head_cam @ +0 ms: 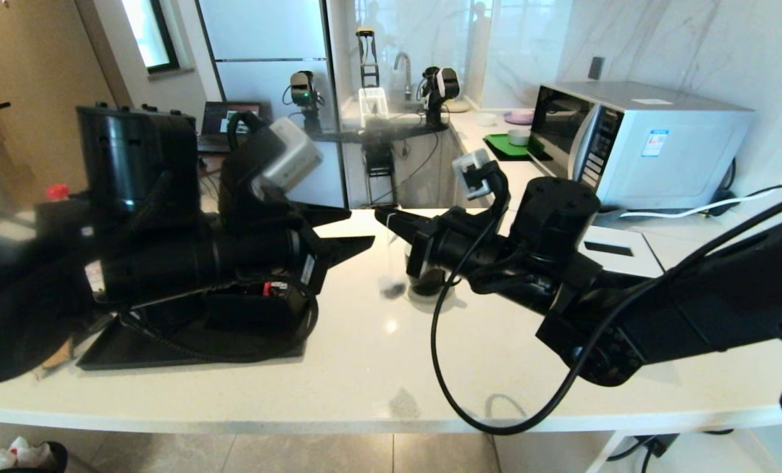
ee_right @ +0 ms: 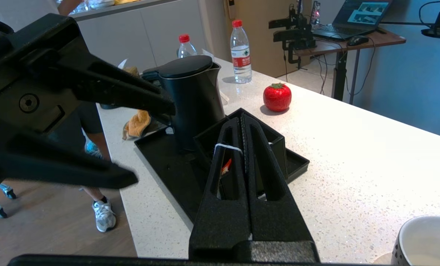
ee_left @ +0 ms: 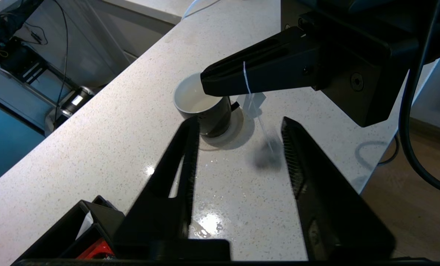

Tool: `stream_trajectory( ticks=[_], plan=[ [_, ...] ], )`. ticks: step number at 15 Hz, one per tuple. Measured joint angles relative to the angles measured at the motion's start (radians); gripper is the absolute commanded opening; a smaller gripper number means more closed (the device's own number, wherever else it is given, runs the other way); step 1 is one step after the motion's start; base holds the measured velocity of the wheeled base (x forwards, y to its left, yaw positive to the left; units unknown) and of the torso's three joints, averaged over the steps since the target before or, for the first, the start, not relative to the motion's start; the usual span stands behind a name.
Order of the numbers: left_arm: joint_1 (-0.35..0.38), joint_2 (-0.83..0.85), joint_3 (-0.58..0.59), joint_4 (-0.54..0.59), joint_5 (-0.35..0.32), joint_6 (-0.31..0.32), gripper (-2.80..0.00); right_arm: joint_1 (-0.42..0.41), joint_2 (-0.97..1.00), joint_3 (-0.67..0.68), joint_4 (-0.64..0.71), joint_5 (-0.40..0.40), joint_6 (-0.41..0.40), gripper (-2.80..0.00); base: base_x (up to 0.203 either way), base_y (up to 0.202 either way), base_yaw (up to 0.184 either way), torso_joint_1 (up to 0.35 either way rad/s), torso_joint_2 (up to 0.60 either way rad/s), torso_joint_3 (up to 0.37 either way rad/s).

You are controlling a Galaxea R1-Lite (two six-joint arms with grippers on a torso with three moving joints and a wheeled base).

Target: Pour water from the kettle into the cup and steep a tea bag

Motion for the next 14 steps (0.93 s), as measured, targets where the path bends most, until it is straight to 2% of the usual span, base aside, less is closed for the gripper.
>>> stream_trajectory(
  ticks=[5, 13, 14],
  plan=[
    [0.001, -0.008, 0.032, 0.000, 0.000, 0.001, 0.00, -0.001, 0.000, 0.000, 0.000, -0.001, -0.001, -2.80, 0.000, 0.000, 0.000, 0.000, 0.00, 0.000],
    [0.044, -0.104, 0.228, 0.001, 0.001, -0.003, 0.00, -0.010, 0.000, 0.003, -0.001, -0.001, -0.002, -2.80, 0.000, 0.000, 0.000, 0.000, 0.00, 0.000],
    [0.047, -0.115, 0.239, 0.000, 0.000, -0.003, -2.80, -0.010, 0.000, 0.003, -0.001, -0.002, -0.002, -2.80, 0.000, 0.000, 0.000, 0.000, 0.00, 0.000]
  ],
)
